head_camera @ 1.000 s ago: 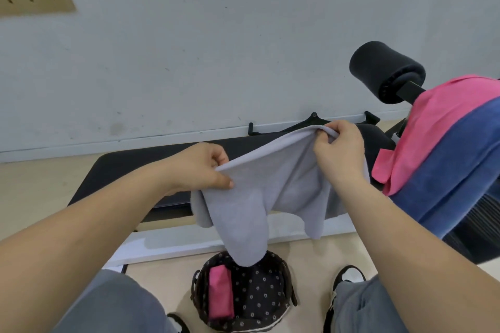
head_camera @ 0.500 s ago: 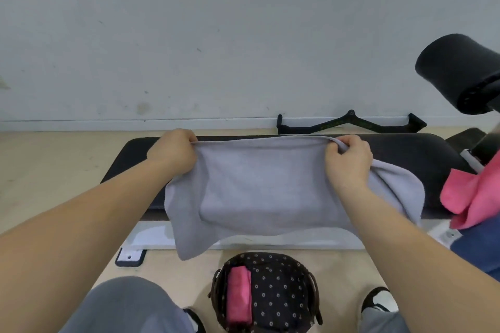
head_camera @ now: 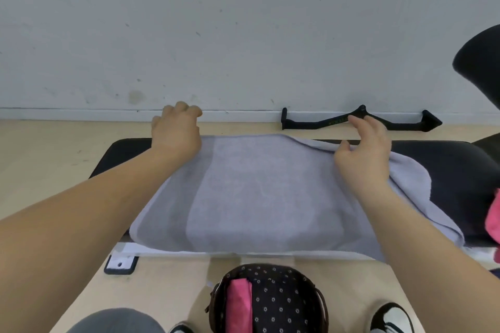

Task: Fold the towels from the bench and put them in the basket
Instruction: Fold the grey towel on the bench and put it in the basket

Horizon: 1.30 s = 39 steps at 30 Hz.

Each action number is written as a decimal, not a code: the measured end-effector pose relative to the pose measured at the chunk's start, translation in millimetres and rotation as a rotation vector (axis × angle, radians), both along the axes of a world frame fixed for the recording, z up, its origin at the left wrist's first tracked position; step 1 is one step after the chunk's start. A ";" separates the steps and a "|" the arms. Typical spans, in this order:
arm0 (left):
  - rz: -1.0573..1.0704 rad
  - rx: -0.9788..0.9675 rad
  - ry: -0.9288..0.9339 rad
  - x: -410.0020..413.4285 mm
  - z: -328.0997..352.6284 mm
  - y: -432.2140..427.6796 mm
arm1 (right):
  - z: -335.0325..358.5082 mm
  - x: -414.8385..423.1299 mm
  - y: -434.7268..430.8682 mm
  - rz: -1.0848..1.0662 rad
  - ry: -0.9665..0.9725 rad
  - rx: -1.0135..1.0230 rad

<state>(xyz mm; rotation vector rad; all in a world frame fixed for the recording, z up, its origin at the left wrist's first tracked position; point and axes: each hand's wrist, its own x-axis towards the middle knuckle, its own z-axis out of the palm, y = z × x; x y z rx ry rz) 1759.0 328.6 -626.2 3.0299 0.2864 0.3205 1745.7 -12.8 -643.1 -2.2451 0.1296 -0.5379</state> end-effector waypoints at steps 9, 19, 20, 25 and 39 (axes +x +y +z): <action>-0.512 -0.273 0.192 -33.3 6.2 -149.5 | 25.3 -40.0 -107.6 -0.218 0.350 -0.215; -0.630 -0.484 0.204 -0.8 21.3 -303.4 | 12.2 -58.3 -143.6 0.009 0.415 0.055; -0.578 -0.547 0.241 5.5 23.0 -314.7 | 15.3 -58.3 -142.6 0.038 0.360 0.090; -0.417 -0.608 0.632 27.1 31.6 -334.2 | 23.3 -62.5 -145.3 0.140 0.216 0.310; -0.503 -0.787 0.555 43.1 53.0 -341.3 | 26.2 -58.4 -160.7 -0.033 0.277 0.653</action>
